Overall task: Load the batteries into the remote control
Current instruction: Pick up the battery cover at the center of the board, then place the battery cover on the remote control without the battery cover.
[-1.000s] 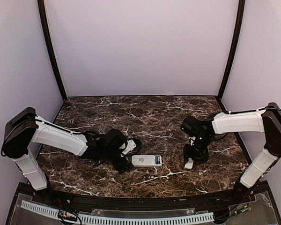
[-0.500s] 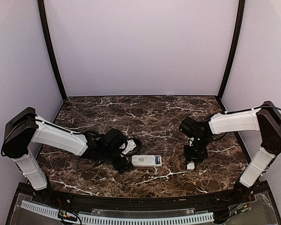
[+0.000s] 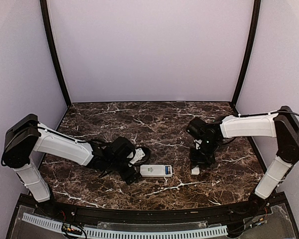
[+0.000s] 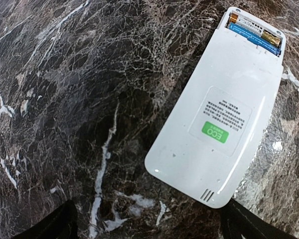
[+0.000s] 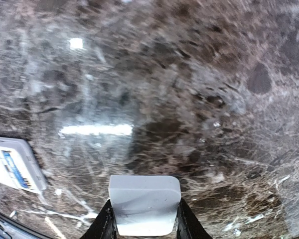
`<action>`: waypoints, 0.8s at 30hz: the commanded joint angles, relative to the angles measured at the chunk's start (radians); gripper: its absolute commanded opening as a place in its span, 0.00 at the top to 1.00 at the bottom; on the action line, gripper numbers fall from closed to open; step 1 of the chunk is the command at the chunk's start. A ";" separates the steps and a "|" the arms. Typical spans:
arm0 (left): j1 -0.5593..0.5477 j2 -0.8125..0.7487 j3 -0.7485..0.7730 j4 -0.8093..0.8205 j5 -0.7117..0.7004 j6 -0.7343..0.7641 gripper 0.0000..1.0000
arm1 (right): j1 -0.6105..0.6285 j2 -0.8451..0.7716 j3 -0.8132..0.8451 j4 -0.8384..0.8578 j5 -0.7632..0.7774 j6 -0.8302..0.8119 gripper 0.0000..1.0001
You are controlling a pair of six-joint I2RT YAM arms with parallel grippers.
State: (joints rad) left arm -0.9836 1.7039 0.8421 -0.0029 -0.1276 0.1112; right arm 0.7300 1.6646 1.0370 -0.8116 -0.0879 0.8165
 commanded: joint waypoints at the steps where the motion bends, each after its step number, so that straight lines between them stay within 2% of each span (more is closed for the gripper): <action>1: 0.009 -0.018 -0.029 0.000 0.003 -0.003 0.01 | 0.032 0.034 0.111 0.016 -0.043 0.014 0.79; 9: 0.010 -0.016 -0.046 0.045 0.009 0.000 0.01 | 0.095 0.174 0.258 0.017 -0.071 0.027 0.79; 24: 0.010 -0.016 -0.059 0.072 0.025 0.016 0.01 | 0.149 0.264 0.318 0.008 -0.049 0.050 0.78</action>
State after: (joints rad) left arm -0.9791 1.7020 0.8085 0.0708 -0.1104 0.1127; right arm 0.8711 1.9118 1.3254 -0.7883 -0.1608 0.8516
